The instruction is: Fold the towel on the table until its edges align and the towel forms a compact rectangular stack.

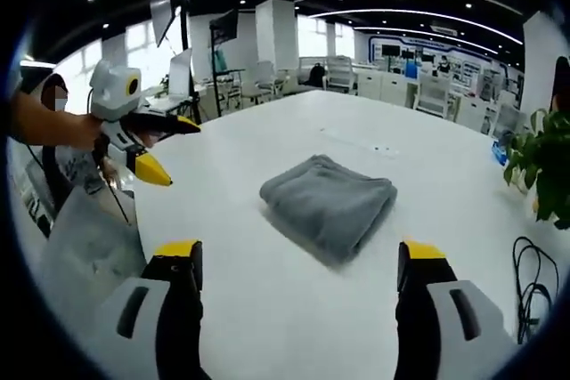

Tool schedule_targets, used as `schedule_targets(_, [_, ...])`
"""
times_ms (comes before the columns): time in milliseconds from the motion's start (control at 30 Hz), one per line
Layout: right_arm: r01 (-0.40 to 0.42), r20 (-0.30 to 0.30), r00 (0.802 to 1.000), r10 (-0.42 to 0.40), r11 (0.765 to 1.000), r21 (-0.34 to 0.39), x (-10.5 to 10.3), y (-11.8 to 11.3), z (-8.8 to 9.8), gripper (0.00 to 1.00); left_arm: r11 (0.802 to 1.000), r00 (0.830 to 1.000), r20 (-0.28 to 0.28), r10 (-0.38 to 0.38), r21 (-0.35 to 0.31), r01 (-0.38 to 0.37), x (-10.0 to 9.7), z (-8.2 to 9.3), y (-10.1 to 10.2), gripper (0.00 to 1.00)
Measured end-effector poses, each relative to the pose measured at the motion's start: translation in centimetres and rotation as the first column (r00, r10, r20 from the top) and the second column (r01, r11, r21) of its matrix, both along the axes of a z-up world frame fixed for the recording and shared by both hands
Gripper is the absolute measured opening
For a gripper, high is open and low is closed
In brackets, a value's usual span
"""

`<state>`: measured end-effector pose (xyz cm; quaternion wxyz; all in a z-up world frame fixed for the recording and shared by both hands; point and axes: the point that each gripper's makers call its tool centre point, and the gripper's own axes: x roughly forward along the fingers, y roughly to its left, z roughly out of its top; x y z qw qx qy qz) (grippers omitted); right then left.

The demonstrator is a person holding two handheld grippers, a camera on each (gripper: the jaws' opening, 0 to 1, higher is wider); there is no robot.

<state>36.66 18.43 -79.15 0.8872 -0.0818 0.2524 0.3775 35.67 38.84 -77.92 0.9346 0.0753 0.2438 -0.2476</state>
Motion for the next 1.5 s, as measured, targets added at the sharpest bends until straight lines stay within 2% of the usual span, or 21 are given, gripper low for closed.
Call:
schedule_targets(100, [0.001, 0.019, 1.0, -0.001, 1.0, -0.028, -0.5, -0.3, -0.4, 0.92, 1.0, 1.0, 0.01, 0.015, 0.009, -0.015, -0.5, -0.2, 0.4, 0.99])
schedule_targets(433, [0.015, 0.018, 1.0, -0.015, 1.0, -0.027, -2.4, -0.6, -1.2, 0.93, 0.999, 1.0, 0.008, 0.022, 0.028, -0.022, -2.8, -1.5, 0.7, 0.99])
schedule_targets(733, [0.053, 0.024, 0.998, -0.052, 0.998, -0.016, -3.5, -1.1, -1.4, 0.93, 0.999, 1.0, 0.004, 0.027, 0.031, -0.027, -3.2, -2.2, 0.6, 0.99])
schedule_targets(1500, [0.093, 0.014, 0.996, -0.093, 0.996, 0.016, -4.0, -2.1, -1.5, 0.93, 0.999, 1.0, 0.0, 0.027, 0.035, -0.027, -3.9, -2.7, 0.4, 0.98])
